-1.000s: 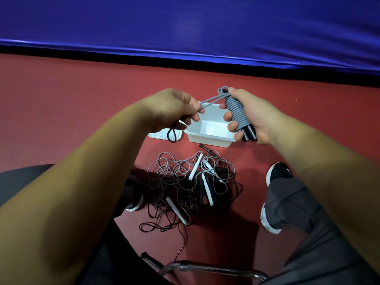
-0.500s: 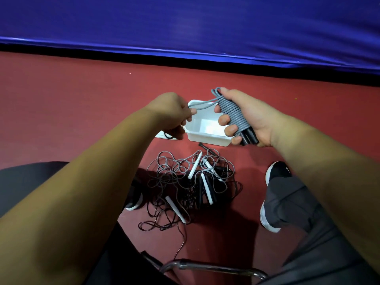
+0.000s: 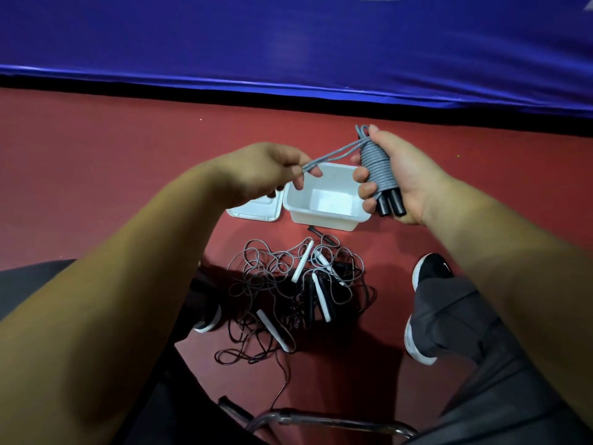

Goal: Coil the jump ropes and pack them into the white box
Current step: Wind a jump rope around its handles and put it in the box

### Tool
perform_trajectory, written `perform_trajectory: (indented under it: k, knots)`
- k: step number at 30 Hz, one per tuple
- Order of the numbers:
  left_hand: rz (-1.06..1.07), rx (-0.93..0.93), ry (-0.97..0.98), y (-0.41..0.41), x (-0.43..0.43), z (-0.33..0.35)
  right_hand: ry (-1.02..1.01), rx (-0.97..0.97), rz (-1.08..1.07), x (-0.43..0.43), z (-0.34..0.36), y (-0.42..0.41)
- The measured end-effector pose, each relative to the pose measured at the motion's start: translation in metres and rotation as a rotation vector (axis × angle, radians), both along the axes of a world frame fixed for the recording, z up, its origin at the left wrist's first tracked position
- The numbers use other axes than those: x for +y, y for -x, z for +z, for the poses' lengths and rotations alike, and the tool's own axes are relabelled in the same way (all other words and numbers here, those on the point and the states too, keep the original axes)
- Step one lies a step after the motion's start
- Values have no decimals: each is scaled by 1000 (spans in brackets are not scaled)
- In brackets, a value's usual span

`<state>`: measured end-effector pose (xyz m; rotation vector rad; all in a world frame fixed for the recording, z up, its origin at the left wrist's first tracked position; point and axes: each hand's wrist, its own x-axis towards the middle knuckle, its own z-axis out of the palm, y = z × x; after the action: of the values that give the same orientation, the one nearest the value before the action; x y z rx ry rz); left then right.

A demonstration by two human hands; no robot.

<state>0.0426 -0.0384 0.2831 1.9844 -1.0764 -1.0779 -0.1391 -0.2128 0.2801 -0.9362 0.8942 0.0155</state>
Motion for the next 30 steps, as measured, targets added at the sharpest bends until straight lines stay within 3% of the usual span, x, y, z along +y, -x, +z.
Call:
perform_trajectory:
  k: [5, 13, 18, 25, 30]
  knots:
    - [31, -53, -183, 1, -3, -12, 32, -19, 126, 7, 5, 0]
    - [163, -63, -247, 0, -6, -21, -45, -91, 343, 12, 14, 7]
    - [181, -151, -181, 4, -9, -21, -171, -112, 603, 22, 18, 14]
    - [89, -277, -140, 8, -7, -19, -120, -6, 877, 43, 8, 16]
    - [87, -299, 1, 18, -12, -12, 117, 168, 1044, 49, -4, 16]
